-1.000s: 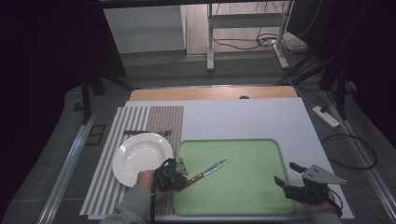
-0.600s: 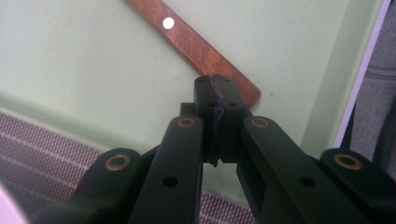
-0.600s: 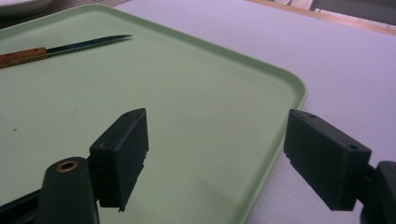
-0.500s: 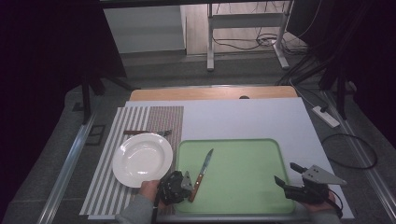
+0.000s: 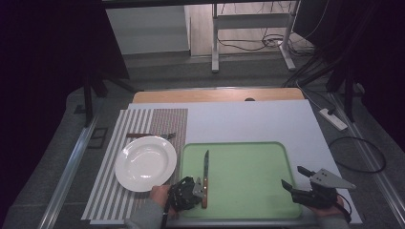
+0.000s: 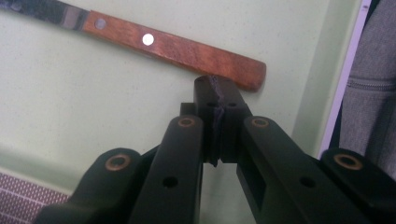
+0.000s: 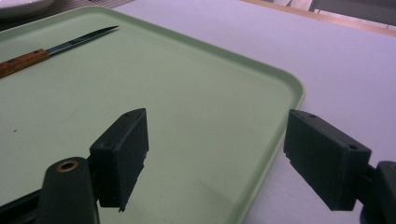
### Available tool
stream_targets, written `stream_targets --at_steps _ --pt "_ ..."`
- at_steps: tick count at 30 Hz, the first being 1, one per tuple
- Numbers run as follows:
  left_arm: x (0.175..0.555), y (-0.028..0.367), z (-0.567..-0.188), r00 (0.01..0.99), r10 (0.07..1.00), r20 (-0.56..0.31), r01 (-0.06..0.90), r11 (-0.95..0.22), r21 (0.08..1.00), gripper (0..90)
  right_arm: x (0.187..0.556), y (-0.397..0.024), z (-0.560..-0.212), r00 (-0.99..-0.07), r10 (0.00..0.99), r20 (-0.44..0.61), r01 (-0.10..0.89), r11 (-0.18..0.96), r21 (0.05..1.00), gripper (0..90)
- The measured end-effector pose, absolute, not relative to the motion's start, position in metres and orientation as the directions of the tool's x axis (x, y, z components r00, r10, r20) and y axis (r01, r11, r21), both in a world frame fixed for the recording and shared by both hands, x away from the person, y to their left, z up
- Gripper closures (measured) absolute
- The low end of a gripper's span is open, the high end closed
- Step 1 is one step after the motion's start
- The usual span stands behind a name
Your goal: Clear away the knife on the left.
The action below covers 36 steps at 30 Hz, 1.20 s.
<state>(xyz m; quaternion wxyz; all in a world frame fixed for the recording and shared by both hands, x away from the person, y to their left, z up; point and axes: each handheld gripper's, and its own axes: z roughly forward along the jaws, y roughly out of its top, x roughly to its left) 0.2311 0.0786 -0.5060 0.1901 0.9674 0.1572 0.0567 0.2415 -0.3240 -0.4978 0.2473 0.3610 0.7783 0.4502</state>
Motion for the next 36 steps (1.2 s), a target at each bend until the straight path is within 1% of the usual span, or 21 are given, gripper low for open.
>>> stream_targets --at_steps 16,19,24,26,27,28,29,30,32,34,36 --pt "0.233 0.079 -0.507 0.940 0.341 0.034 0.298 -0.863 0.409 87.2 0.242 -0.325 -0.498 -0.615 0.786 -0.059 0.338 0.331 0.881 22.0" --pt "0.233 0.080 -0.507 0.938 0.345 0.030 0.302 -0.858 0.416 84.7 0.242 -0.325 -0.498 -0.616 0.785 -0.059 0.335 0.330 0.882 21.9" --pt "0.231 0.085 -0.504 0.930 0.365 0.048 0.306 -0.837 0.455 69.0 0.242 -0.325 -0.498 -0.621 0.782 -0.057 0.333 0.329 0.884 21.8" --pt "0.231 0.092 -0.502 0.922 0.385 0.043 0.316 -0.813 0.489 61.4 0.243 -0.325 -0.498 -0.622 0.781 -0.053 0.334 0.326 0.884 21.8" --pt "0.231 0.096 -0.501 0.918 0.394 0.038 0.322 -0.799 0.508 59.5 0.243 -0.325 -0.498 -0.622 0.781 -0.052 0.334 0.325 0.885 21.8" --pt "0.230 0.101 -0.500 0.913 0.406 0.034 0.328 -0.781 0.532 57.1 0.243 -0.325 -0.498 -0.622 0.781 -0.051 0.335 0.324 0.885 21.8" --pt "0.229 0.109 -0.498 0.900 0.436 0.032 0.339 -0.742 0.578 53.5 0.243 -0.325 -0.498 -0.623 0.781 -0.051 0.336 0.325 0.884 21.8" --pt "0.229 0.113 -0.497 0.891 0.453 0.030 0.345 -0.719 0.603 48.5 0.244 -0.324 -0.498 -0.623 0.781 -0.048 0.338 0.324 0.884 21.8" --pt "0.229 0.124 -0.494 0.867 0.499 0.011 0.369 -0.655 0.659 43.0 0.244 -0.324 -0.499 -0.623 0.781 -0.046 0.339 0.323 0.884 21.8" --pt "0.230 0.134 -0.492 0.851 0.526 -0.008 0.384 -0.610 0.694 35.1 0.245 -0.324 -0.499 -0.623 0.781 -0.045 0.340 0.321 0.884 21.8" --pt "0.230 0.142 -0.492 0.837 0.546 -0.026 0.394 -0.570 0.721 30.4 0.246 -0.324 -0.499 -0.623 0.781 -0.045 0.341 0.323 0.883 21.8"
